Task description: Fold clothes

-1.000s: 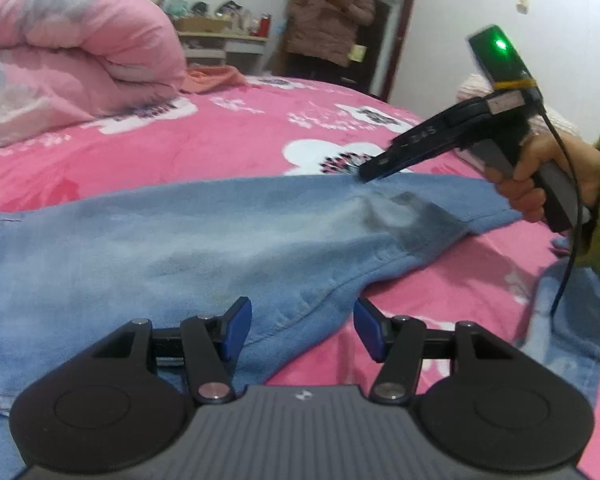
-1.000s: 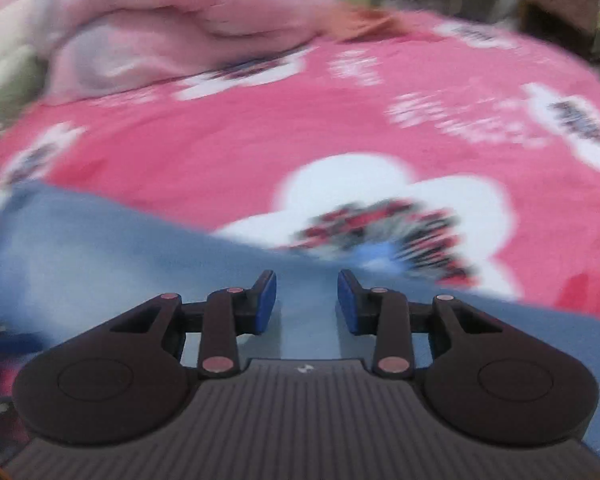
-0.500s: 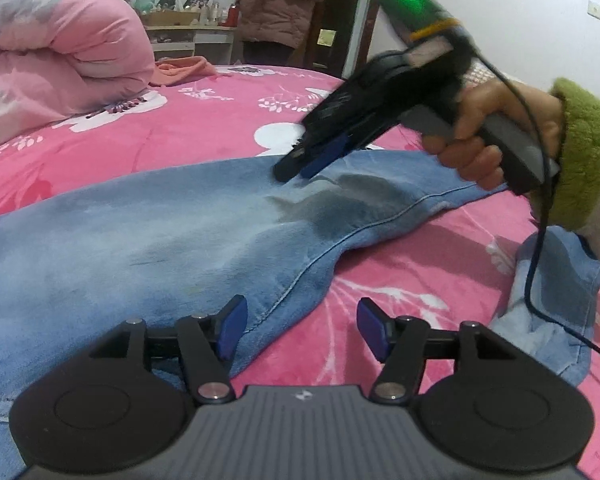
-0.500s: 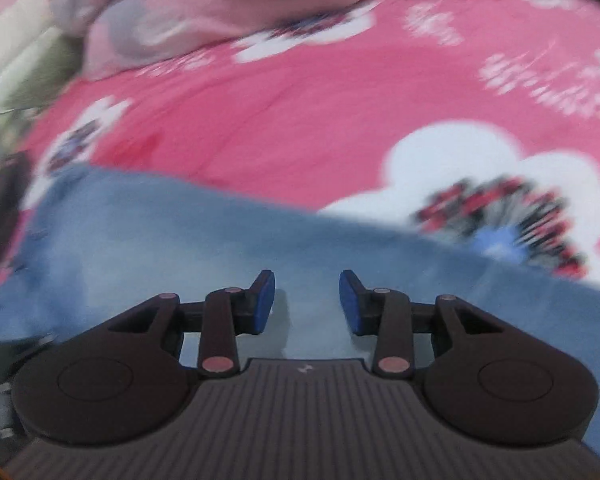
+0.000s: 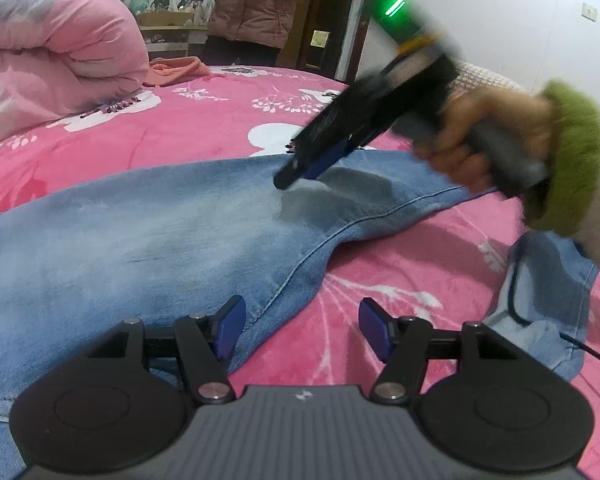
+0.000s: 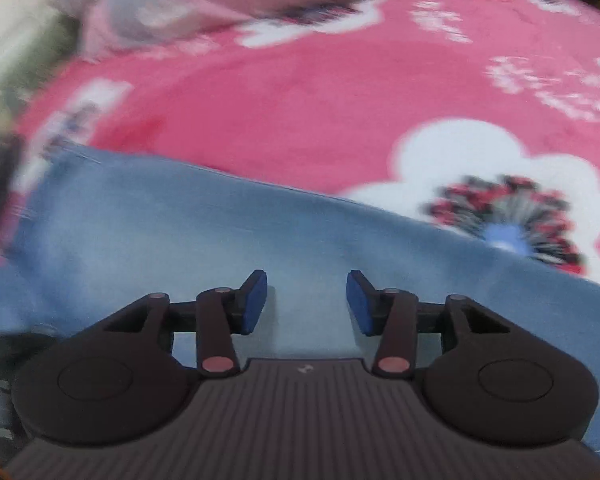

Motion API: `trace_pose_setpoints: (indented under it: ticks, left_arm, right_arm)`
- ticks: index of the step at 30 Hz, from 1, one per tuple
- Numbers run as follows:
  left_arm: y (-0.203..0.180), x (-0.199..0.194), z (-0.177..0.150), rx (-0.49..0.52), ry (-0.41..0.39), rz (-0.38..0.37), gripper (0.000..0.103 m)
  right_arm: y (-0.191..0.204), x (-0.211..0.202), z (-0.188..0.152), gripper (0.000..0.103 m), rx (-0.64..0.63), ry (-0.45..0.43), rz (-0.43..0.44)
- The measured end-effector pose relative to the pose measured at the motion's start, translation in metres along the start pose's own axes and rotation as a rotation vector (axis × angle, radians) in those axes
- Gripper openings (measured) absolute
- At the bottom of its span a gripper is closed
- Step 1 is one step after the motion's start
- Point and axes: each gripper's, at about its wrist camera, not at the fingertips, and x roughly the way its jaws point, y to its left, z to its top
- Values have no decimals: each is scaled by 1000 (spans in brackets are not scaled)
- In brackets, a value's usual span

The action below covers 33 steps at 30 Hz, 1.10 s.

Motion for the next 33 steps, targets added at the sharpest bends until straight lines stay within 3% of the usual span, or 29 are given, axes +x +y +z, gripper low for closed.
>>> trace_pose_setpoints:
  ticks: [5,8,11,14,18,20,22,25,29,33]
  left_arm:
    - [-5,-11,4,2,-27,42,61]
    - [-19,-19,16,38,-101,60,60]
    - [-37,-14,32,59,-165,42,60]
    - [-58,23,45,95,-86,62,59]
    - [-66,56,34,117,31,53,56]
    - [-68,66,30,123,73,49,56]
    - [-69,66,30,124,84,49,56]
    - [-68,65,26,124,76,45,56]
    - [-59,62,24,86,59,6,58]
    - [-65,62,24,108,61,29,59]
  right_arm:
    - [-48,13,18,46,270,-70,71]
    - [-59,-33,1,46,208,-120,44]
    - [-82,-77,-30,46,128,-147,-46]
    - [-111,-84,-50,46,136,-93,-80]
    - [-135,-52,-44,47,157,-113,-129]
    - [-147,-36,-41,57,167,-124,-154]
    - [-159,-22,-39,58,177,-133,-177]
    - [-166,-43,-42,56,183,-132,-185]
    - [-189,-74,-70,56,220,-86,-141]
    - [-225,-51,-73,60,273,-109,-192]
